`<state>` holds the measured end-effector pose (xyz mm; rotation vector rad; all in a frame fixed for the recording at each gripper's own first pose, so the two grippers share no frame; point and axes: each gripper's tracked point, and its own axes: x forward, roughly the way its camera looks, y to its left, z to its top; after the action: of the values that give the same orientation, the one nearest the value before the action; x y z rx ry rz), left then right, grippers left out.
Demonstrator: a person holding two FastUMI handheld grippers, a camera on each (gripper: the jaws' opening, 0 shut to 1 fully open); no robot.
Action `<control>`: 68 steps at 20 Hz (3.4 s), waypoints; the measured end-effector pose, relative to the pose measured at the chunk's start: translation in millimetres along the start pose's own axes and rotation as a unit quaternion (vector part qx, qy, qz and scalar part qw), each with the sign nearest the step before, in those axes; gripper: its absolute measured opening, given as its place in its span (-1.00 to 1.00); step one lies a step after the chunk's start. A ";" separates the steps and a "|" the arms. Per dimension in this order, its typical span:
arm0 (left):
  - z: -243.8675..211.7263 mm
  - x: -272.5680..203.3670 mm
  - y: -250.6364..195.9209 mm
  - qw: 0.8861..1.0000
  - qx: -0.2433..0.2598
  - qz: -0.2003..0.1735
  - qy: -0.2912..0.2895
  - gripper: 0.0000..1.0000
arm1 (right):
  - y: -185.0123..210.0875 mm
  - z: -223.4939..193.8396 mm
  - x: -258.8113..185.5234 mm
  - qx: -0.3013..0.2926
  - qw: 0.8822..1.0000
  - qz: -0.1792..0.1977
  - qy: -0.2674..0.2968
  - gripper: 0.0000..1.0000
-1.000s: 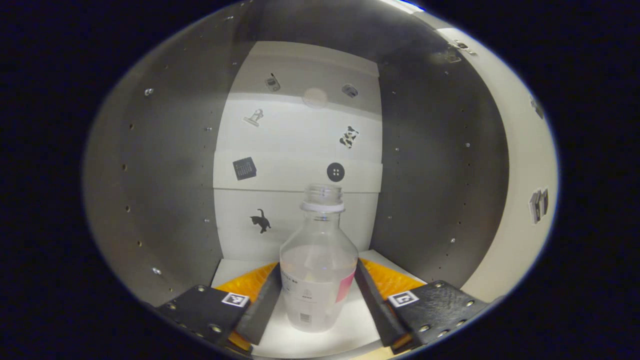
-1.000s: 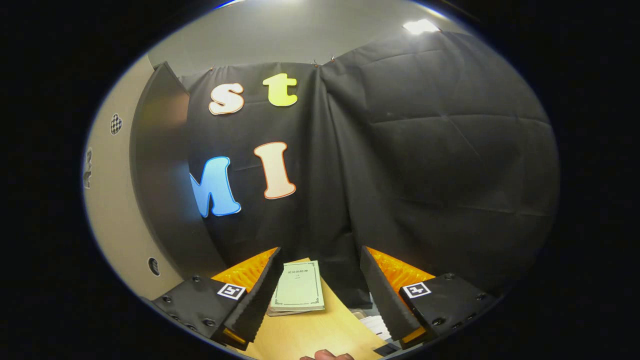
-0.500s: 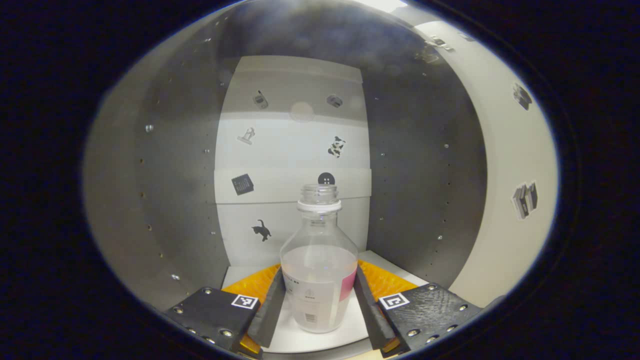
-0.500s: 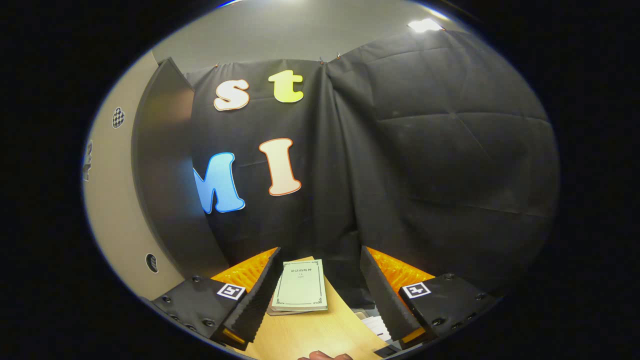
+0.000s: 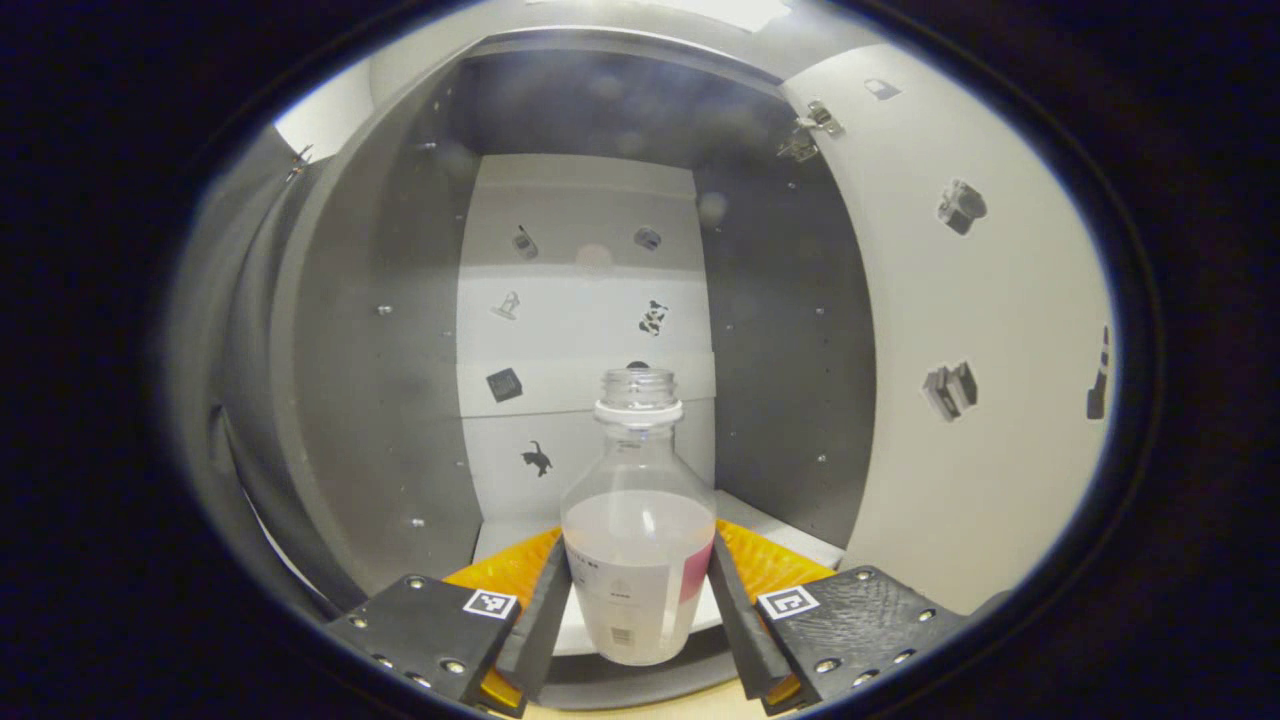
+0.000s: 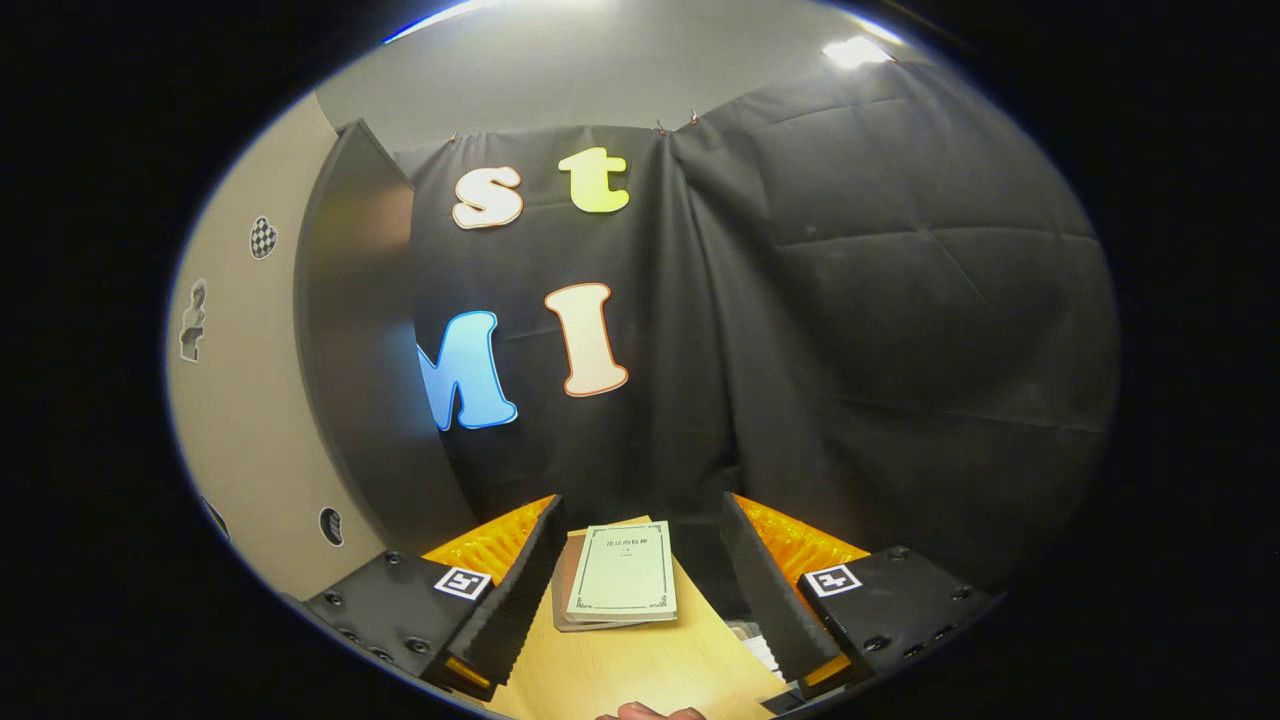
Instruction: Open the cabinet door with the right hand, grasp the bottle in the cabinet with the left hand and place it on the coaster, then close the cabinet door with the right hand.
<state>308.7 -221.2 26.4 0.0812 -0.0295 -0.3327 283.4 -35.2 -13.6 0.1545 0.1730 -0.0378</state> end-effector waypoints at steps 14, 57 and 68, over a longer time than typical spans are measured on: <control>-139.8 -145.9 94.9 0.995 -0.025 0.092 0.039 0.42 | 5.4 -3.9 -44.8 -0.048 0.997 -0.059 0.009 0.96; -400.7 -259.2 85.5 0.986 -0.054 0.110 0.113 0.45 | -13.5 -72.2 -133.3 0.074 0.975 -0.203 0.044 0.96; -329.0 -268.7 90.3 0.992 -0.012 0.080 0.092 0.72 | -33.6 -132.8 -165.0 0.092 0.965 -0.233 0.071 0.95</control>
<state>98.1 -23.6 -297.9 0.0852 0.1498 -0.1644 96.8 -43.6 -119.2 0.3004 0.3473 -0.5151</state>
